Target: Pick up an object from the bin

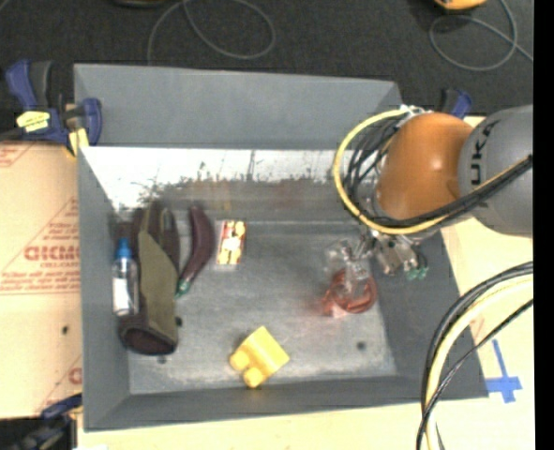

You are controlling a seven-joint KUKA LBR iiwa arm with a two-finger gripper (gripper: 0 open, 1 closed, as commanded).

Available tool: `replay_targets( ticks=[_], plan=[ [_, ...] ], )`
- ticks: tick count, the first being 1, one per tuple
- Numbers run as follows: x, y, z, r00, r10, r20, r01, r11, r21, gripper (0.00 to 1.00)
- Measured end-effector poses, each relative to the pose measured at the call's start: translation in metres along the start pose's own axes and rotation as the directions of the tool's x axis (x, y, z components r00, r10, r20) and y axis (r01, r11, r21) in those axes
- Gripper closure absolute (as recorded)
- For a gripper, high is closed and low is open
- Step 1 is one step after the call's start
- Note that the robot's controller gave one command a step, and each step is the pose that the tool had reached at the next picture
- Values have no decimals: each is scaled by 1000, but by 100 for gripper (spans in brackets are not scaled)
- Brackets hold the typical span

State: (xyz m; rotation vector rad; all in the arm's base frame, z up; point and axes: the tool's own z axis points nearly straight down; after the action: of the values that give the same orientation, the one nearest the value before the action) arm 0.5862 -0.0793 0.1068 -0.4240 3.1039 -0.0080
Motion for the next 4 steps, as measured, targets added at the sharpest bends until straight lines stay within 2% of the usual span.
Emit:
replay_targets(
  ticks=[4],
  plan=[
    [0, 0, 0, 1000, -1, 0, 1, 1000, 0, 100]
  ],
)
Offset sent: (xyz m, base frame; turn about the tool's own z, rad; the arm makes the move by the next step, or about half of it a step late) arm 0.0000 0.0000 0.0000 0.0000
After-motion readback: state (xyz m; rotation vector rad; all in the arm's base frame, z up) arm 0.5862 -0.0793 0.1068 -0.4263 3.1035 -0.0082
